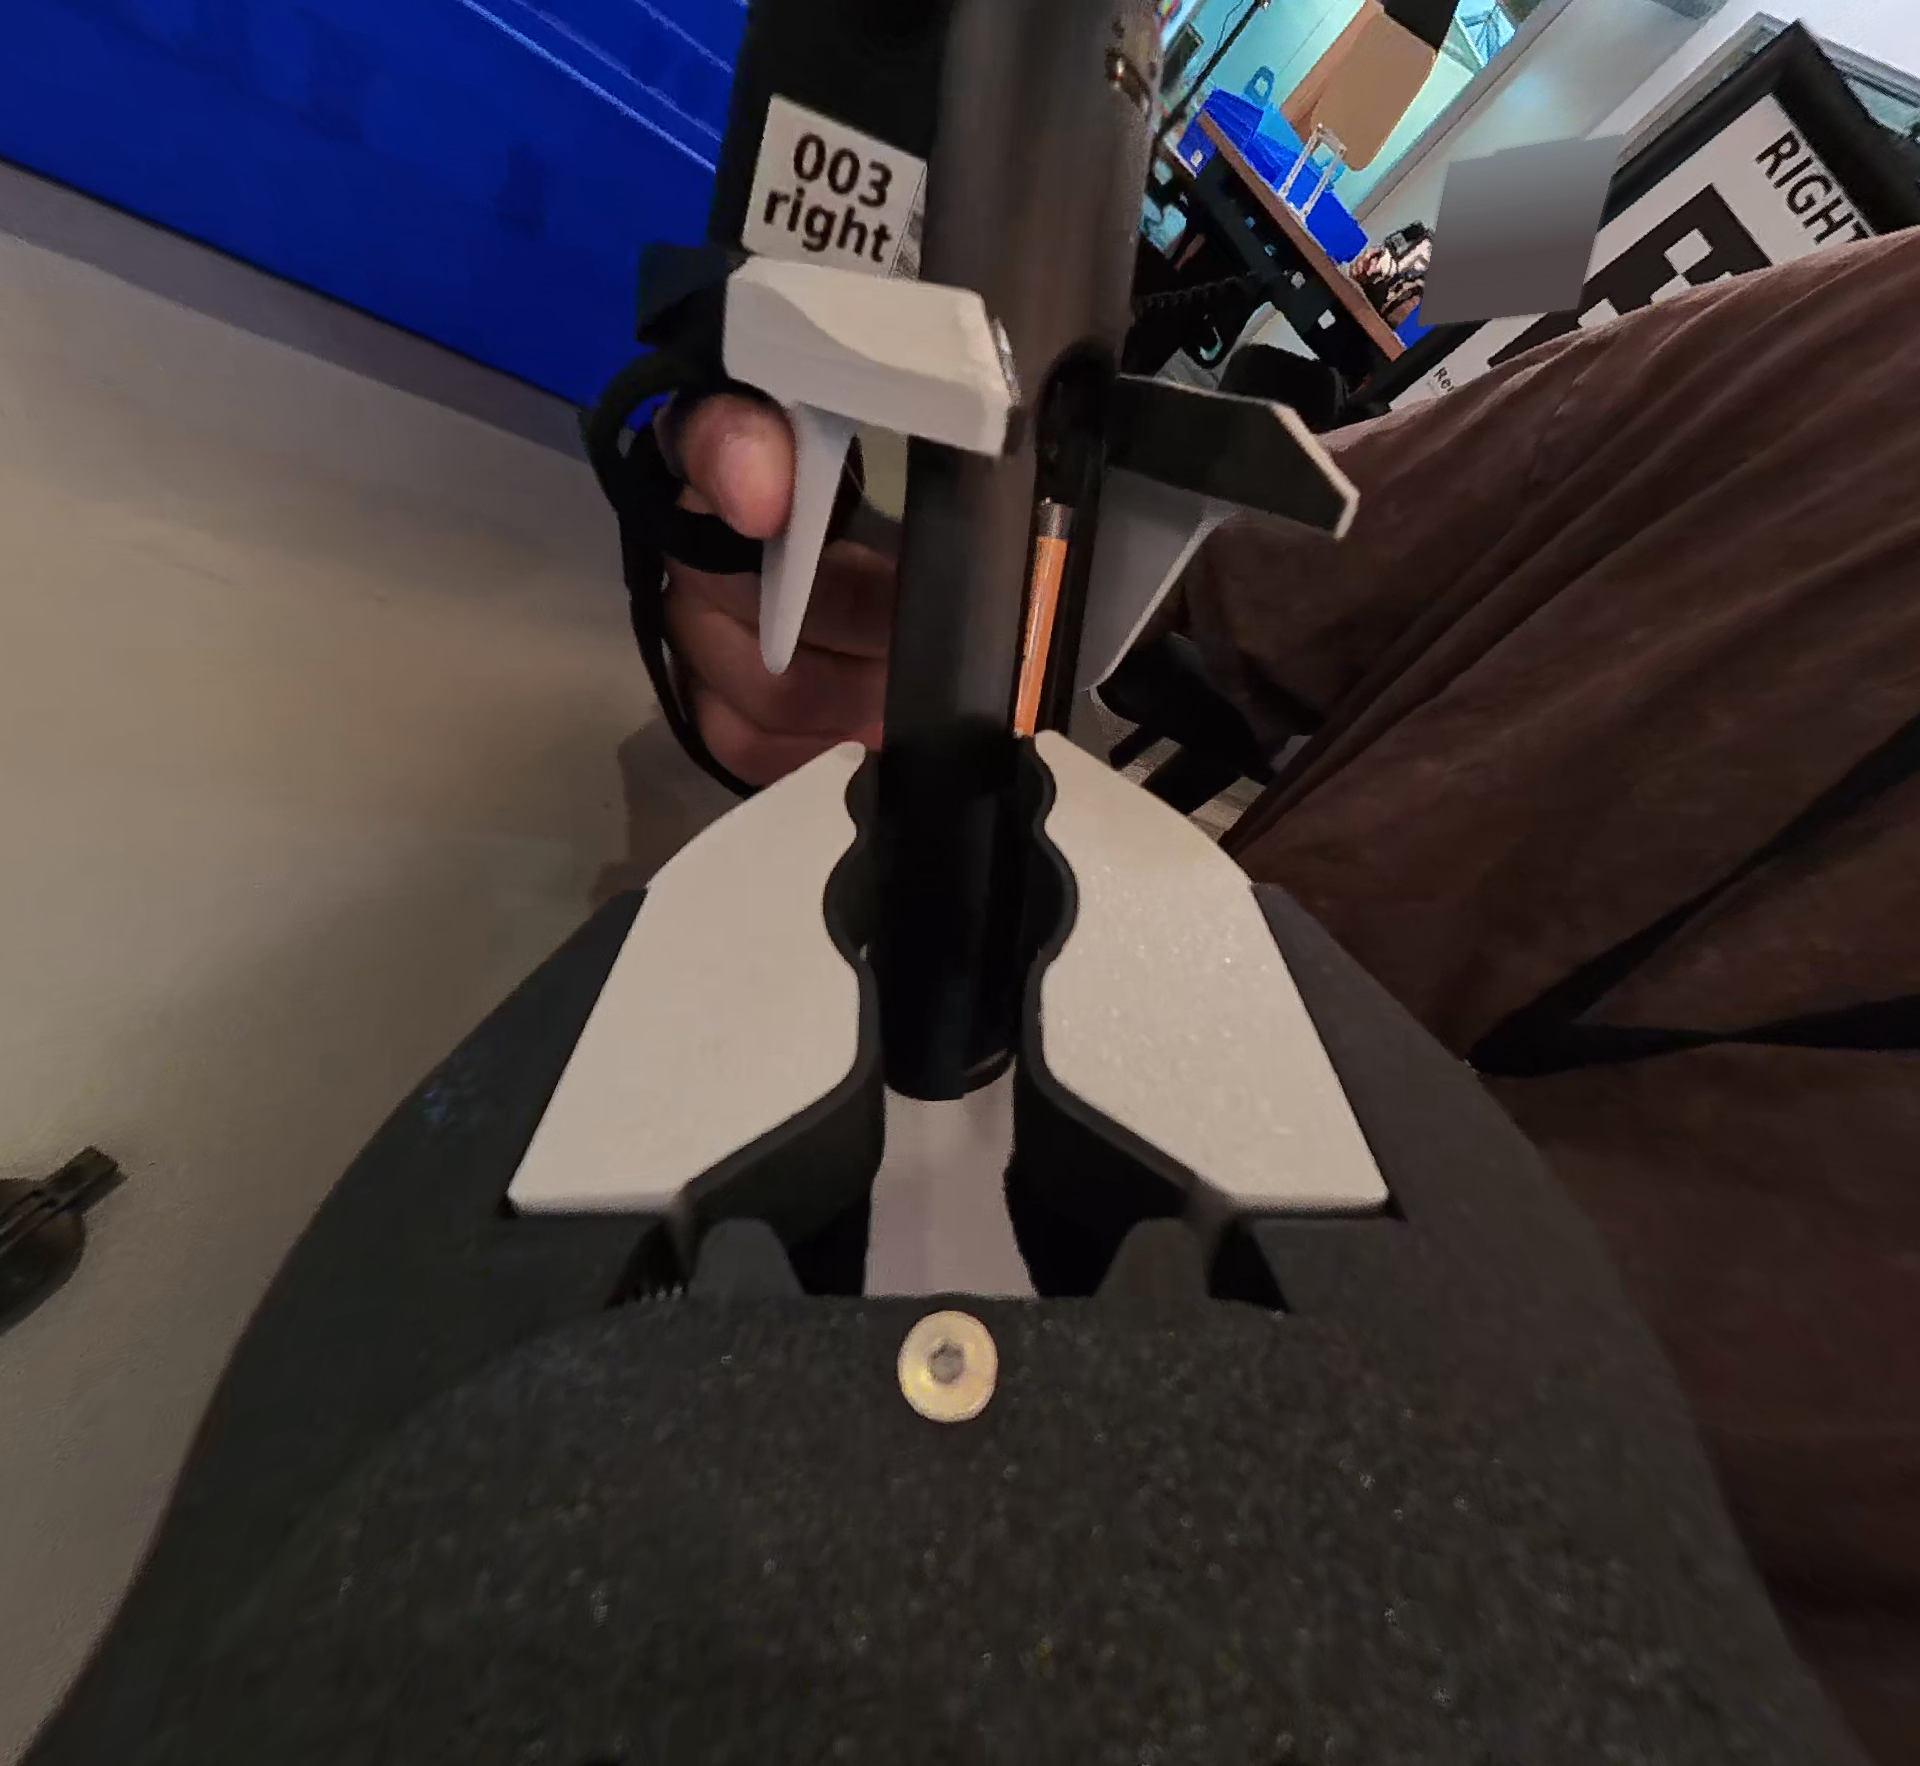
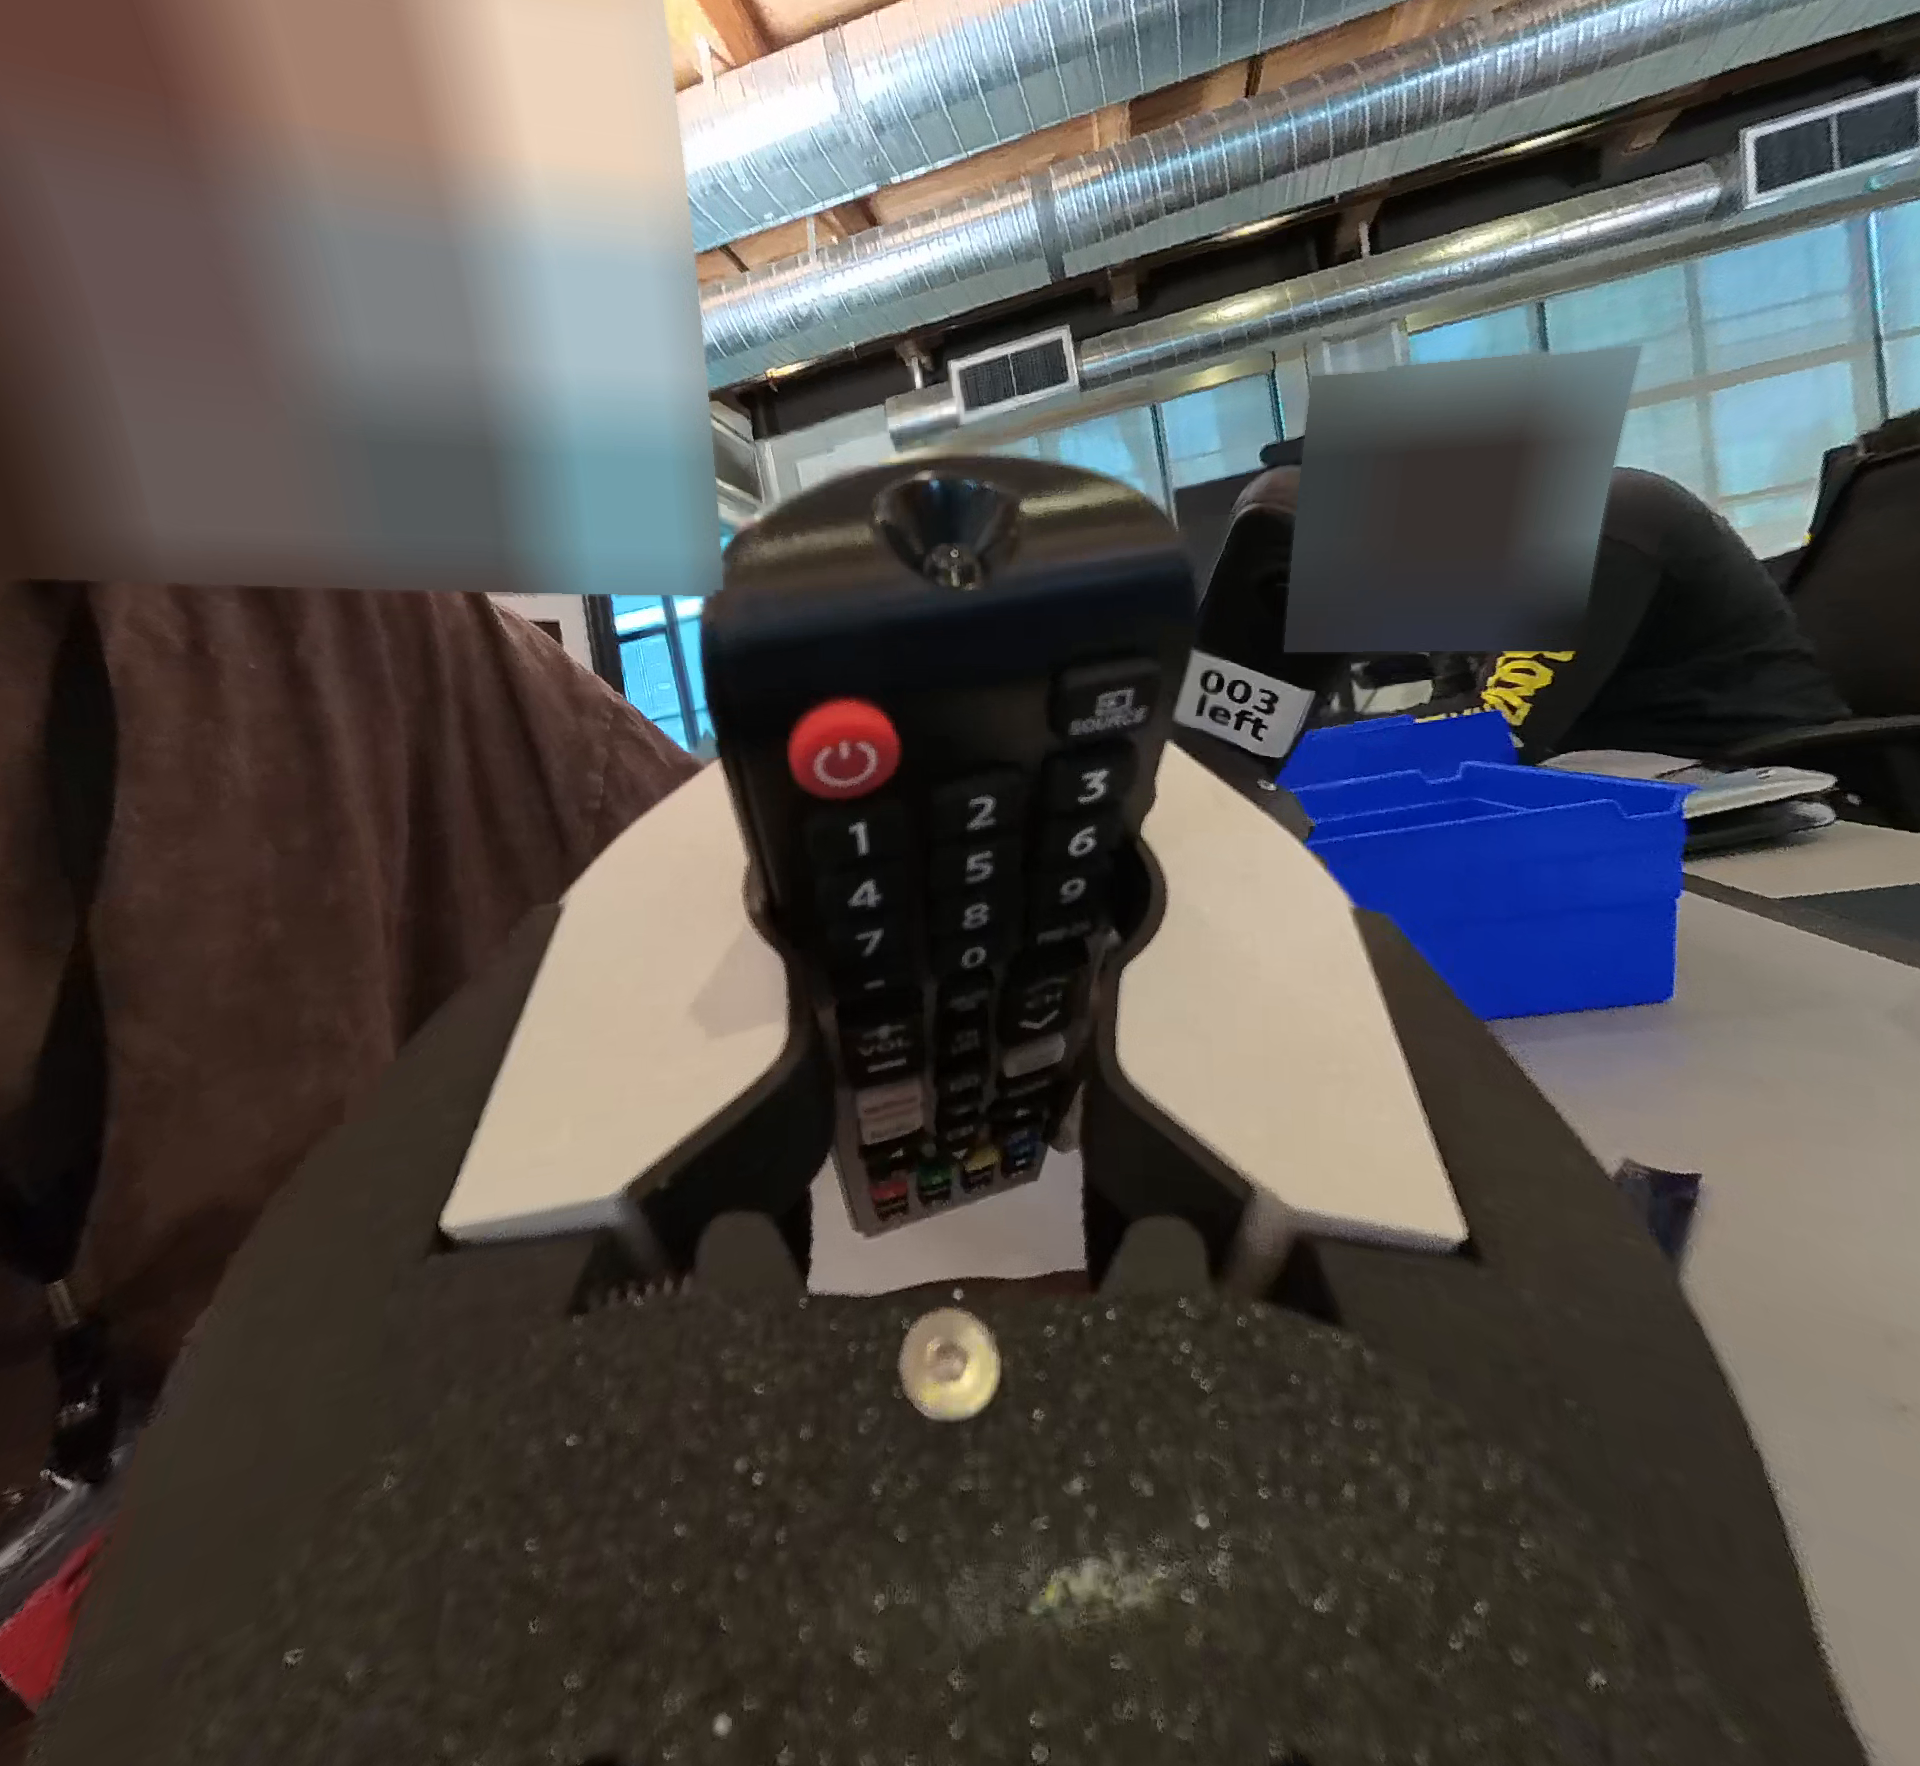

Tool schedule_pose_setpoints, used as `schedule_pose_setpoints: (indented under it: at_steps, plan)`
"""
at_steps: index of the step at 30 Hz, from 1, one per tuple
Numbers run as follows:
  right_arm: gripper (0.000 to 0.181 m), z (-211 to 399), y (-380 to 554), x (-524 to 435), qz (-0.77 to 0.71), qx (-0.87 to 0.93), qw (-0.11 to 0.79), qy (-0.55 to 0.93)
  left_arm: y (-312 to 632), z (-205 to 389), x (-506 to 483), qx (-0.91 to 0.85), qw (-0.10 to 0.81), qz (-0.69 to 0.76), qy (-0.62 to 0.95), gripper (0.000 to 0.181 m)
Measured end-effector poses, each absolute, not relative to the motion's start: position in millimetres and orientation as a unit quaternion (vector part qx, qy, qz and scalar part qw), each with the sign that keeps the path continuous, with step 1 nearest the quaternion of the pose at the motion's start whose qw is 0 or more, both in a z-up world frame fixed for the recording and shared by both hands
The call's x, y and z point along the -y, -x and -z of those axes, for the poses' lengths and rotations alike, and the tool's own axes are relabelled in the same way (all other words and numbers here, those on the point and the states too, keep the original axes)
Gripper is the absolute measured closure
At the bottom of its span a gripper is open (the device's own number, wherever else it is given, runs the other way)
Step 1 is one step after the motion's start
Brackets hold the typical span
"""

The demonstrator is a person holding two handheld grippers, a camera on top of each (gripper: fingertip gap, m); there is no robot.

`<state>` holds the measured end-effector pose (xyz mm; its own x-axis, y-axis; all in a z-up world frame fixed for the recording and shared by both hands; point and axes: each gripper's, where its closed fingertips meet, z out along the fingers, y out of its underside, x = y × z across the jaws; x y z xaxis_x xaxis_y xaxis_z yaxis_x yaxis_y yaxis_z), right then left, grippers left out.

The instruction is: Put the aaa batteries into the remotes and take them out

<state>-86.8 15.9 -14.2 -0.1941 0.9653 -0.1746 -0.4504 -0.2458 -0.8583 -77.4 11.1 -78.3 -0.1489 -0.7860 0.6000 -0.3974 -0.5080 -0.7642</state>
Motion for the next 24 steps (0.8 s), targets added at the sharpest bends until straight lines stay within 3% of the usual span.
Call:
schedule_pose_setpoints:
  at_steps: [6,8,16,24]
  plan:
    - [0.123,10.5,83.1,-22.4,-0.710,0.311,0.507,0.377,77.7,71.0,-14.9,-0.426,0.172,0.629,0.627,0.155]
    - [0.122,9.7,82.7,-22.6,-0.706,0.309,0.514,0.376,77.5,71.8,-18.1,-0.395,0.171,0.639,0.638,0.139]
    - [0.123,2.9,66.5,-41.0,-0.649,0.295,0.583,0.390,90.9,98.3,-36.0,-0.146,0.188,0.679,0.694,0.110]
    - [0.123,8.8,79.2,-31.2,-0.612,0.340,0.594,0.397,78.3,100.2,-32.0,-0.026,0.176,0.683,0.708,0.108]
